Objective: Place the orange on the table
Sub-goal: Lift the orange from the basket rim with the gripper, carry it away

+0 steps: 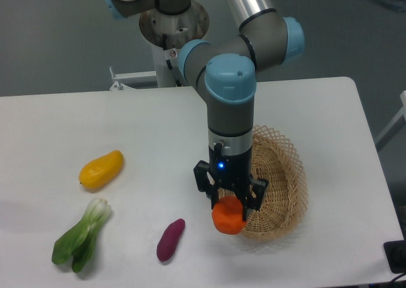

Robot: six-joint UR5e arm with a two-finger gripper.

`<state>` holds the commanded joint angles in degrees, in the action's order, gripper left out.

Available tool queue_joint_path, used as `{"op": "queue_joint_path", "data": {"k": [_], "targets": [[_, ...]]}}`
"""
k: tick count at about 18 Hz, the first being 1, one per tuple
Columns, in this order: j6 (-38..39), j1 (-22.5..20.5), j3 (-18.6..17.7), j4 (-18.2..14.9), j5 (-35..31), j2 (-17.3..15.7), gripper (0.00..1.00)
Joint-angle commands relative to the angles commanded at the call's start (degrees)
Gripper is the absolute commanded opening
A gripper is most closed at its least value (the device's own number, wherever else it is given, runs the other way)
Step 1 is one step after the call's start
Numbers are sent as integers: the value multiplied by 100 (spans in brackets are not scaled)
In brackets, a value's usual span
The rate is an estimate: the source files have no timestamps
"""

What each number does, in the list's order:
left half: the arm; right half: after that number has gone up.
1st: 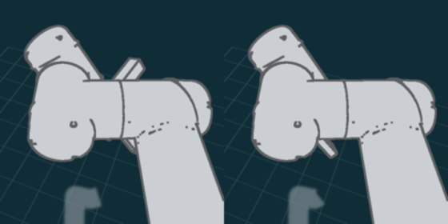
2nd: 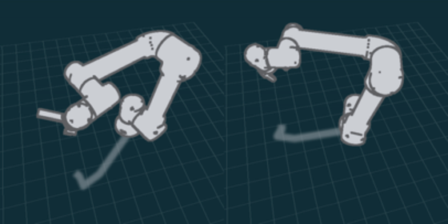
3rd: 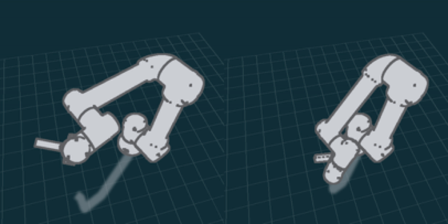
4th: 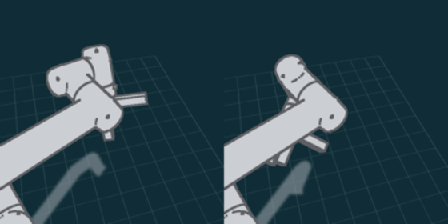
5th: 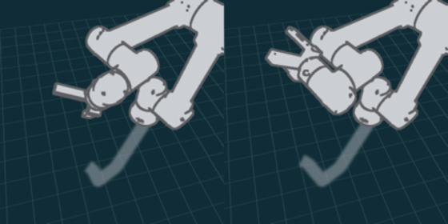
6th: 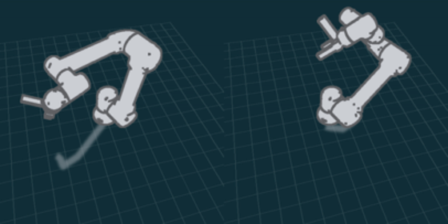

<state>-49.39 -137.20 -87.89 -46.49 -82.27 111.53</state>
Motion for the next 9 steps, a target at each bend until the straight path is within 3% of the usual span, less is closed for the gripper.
{"op": "queue_joint_path", "data": {"k": [3, 9], "targets": [[-9, 61, -70, 9, -9, 0, 57], [-237, 193, -623, 35, -211, -219, 57]]}}
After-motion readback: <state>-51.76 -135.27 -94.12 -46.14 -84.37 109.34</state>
